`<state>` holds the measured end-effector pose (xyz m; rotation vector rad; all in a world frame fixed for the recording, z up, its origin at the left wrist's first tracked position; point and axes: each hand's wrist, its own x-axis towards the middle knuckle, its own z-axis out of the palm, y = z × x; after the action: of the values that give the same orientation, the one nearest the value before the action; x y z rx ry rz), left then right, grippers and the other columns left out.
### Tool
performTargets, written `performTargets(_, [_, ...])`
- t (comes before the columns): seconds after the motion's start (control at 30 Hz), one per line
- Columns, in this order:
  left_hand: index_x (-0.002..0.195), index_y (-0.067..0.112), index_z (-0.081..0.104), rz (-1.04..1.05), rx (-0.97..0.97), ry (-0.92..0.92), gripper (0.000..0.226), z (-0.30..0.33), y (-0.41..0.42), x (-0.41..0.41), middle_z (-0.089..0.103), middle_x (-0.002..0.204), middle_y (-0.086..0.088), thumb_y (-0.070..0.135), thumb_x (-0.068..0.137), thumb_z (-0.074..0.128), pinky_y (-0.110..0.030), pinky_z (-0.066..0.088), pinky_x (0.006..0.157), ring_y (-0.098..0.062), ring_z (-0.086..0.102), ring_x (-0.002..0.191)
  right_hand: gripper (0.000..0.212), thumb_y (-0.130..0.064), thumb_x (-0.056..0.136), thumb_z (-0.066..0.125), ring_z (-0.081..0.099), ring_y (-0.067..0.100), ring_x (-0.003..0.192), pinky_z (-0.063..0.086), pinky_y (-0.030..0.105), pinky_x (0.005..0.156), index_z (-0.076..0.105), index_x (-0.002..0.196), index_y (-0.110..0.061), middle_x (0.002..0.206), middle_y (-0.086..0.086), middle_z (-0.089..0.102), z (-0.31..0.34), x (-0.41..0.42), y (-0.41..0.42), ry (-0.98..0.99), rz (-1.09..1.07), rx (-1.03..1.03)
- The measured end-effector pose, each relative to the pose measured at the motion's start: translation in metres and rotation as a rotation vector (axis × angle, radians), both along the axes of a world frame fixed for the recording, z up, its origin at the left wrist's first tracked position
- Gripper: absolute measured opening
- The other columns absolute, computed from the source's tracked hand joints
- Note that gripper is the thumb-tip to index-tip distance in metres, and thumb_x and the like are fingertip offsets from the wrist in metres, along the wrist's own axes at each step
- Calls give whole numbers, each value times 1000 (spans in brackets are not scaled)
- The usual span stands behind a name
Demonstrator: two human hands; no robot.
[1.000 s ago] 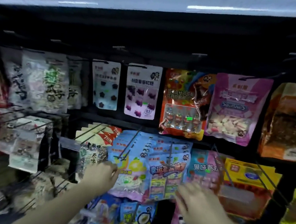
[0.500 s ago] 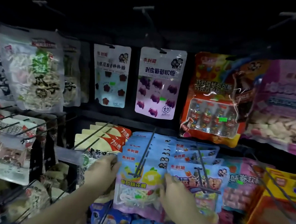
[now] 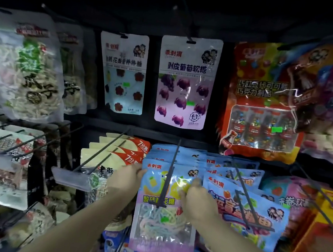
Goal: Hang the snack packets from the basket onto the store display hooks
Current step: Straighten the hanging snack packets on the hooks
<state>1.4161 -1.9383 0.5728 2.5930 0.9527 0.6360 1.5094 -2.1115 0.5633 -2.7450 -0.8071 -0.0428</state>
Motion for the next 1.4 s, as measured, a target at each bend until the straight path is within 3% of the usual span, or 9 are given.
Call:
performTargets(0.2, [88,20,58,2,-3,-97,27,-12,4,10,66,78,1,43,97,45,-29,52,62,-21,62,70,67,-11,95,45,62,28,106,51,37,77,8,149,2,122,13,59,-13,10,2,-25,16,-65])
performTargets(0.4, [95,27,57,27,-16,-71,24,-13,-8,-10,63,92,8,47,95,45,-27,44,60,-17,61,78,61,-40,99,34,62,23,98,48,32,65,6,151,-22,125,3,56,-13,-9,-29,66,112,6])
performTargets(0.57, [69,25,39,88,-24,-61,35,-11,-18,-26,49,74,8,50,91,51,-28,38,59,-16,50,67,51,-43,98,35,59,14,105,48,28,74,23,147,-32,132,-9,52,-10,-31,-80,68,279,40])
performTargets(0.73, [84,23,51,-18,198,-96,23,-8,-46,-40,55,82,8,44,92,53,-25,38,48,-16,55,61,46,-56,94,23,57,9,109,44,24,72,47,129,-37,129,-17,49,-5,-35,-129,-1,278,51])
performTargets(0.87, [88,27,60,-168,334,103,30,-17,-73,-33,62,71,10,54,89,47,-16,27,36,-10,59,50,45,-51,93,25,60,16,100,41,24,64,55,116,-28,121,-12,50,-1,-29,-156,-55,327,78])
performTargets(1.0, [106,25,57,-97,390,179,38,-10,-90,-36,62,94,7,55,95,36,-22,30,45,-15,66,75,31,-39,99,34,54,14,108,32,14,56,47,125,-27,125,-10,48,10,-19,-174,-96,316,-5])
performTargets(1.13, [99,25,56,-115,407,326,34,-7,-105,-44,60,92,7,50,98,32,-24,37,53,-13,61,81,34,-37,99,34,59,16,106,47,26,72,45,128,-23,127,-5,52,15,-1,-197,-131,136,-32])
performTargets(1.27, [111,27,55,-207,414,398,35,-19,-126,-32,61,111,6,51,97,34,-27,39,62,-17,64,97,44,-32,100,32,42,22,130,43,31,99,33,141,-17,144,2,42,6,30,-208,-118,-7,-176])
performTargets(1.4, [128,30,49,-243,419,288,45,-29,-141,-4,59,122,7,54,97,29,-30,41,59,-19,66,95,42,-34,98,34,47,23,122,44,30,94,39,136,-17,136,4,48,-4,57,-208,-92,-39,-125])
